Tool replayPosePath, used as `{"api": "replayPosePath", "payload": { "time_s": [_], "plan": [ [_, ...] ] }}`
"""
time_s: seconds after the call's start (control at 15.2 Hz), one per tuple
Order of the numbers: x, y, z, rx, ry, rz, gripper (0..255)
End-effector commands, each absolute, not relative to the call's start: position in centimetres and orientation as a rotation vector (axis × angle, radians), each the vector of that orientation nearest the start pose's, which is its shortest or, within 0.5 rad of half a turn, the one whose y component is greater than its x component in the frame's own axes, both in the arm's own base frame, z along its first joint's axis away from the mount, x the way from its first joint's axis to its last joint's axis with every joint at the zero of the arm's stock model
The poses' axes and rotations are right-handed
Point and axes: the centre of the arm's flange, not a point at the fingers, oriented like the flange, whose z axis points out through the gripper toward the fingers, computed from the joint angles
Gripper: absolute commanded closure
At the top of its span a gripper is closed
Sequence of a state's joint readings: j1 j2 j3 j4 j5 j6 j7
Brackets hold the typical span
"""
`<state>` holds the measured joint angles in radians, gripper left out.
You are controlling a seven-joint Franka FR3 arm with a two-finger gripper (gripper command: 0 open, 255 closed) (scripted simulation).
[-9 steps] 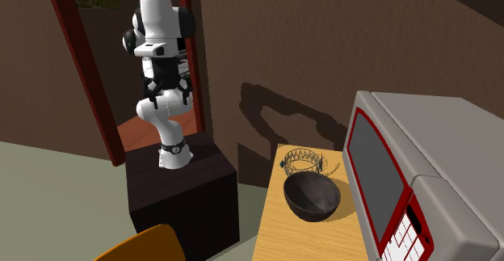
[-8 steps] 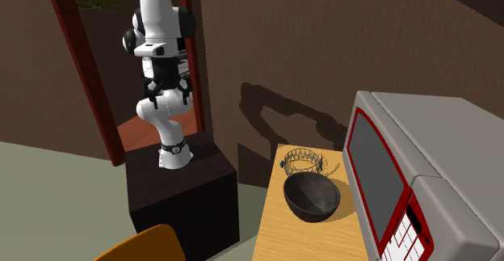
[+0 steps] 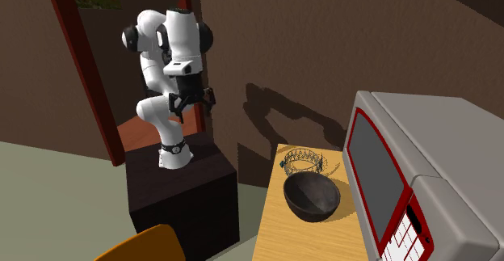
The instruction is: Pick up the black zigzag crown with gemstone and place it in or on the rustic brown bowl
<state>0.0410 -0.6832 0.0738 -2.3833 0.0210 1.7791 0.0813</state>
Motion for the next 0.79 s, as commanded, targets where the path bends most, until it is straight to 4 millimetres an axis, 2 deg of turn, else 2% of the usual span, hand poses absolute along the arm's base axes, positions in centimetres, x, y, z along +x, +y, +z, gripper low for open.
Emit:
{"api": "replayPosePath", "payload": {
  "time_s": [0.0,0.73],
  "plan": [
    [35.9,6.5,54.5,-3.147,-0.025,-0.128,0],
    [41.9,16.4,46.7,-3.095,-0.036,-0.132,0]
  ]
}}
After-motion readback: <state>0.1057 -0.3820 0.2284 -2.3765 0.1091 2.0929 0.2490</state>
